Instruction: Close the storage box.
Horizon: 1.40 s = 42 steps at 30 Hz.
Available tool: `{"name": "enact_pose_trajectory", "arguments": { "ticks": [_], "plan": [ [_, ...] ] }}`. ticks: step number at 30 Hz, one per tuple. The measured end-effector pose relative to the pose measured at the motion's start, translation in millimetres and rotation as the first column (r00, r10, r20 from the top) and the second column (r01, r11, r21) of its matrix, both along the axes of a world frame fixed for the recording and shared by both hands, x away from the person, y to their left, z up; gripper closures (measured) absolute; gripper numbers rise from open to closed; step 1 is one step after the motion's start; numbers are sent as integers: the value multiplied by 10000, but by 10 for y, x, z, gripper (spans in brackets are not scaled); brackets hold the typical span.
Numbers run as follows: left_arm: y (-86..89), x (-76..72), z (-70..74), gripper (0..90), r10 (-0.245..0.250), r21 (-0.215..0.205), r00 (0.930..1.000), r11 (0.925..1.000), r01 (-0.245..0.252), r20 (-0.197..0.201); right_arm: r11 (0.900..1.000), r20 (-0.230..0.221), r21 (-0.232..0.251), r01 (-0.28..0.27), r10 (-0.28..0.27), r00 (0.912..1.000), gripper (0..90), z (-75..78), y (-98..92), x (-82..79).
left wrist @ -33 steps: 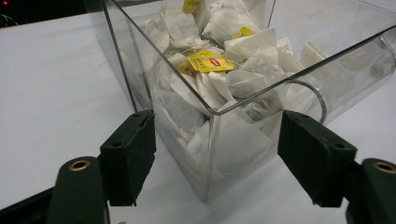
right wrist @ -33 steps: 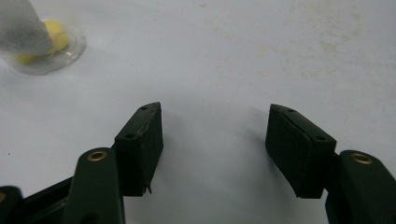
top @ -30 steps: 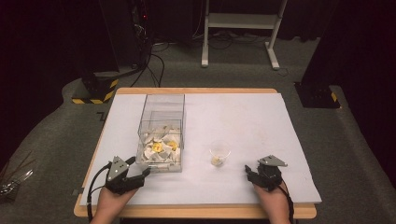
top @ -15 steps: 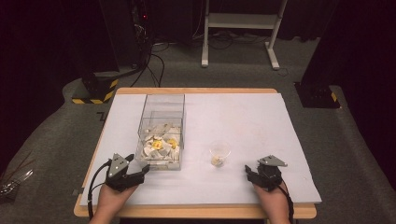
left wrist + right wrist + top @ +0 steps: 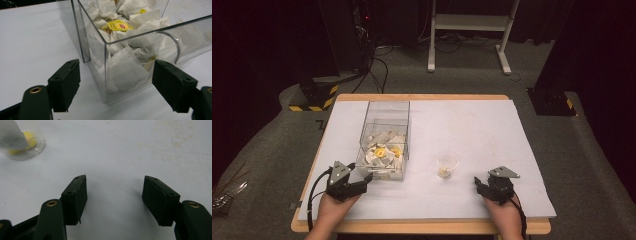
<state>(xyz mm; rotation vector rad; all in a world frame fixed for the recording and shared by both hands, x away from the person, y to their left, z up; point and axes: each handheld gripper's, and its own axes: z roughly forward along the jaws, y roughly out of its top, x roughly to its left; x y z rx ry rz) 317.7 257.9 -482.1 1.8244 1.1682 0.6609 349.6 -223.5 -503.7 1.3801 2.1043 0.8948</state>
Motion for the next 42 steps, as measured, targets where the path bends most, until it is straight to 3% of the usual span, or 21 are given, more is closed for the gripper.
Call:
{"name": "enact_pose_trajectory", "arguments": {
  "ticks": [18,34,42],
  "plan": [
    [-88,209,29,171,211,-203,9996,9996,-215,-165,10000,18,-14,5,-5,10000,369,-1,3,-2],
    [-104,433,37,171,590,-12,9981,9983,-591,-160,10000,20,-12,4,-4,10000,368,-1,3,-3],
    [-56,562,25,194,873,-331,9956,9955,-884,-337,10000,17,-8,4,-4,10000,368,-1,3,-2]
  ]
}}
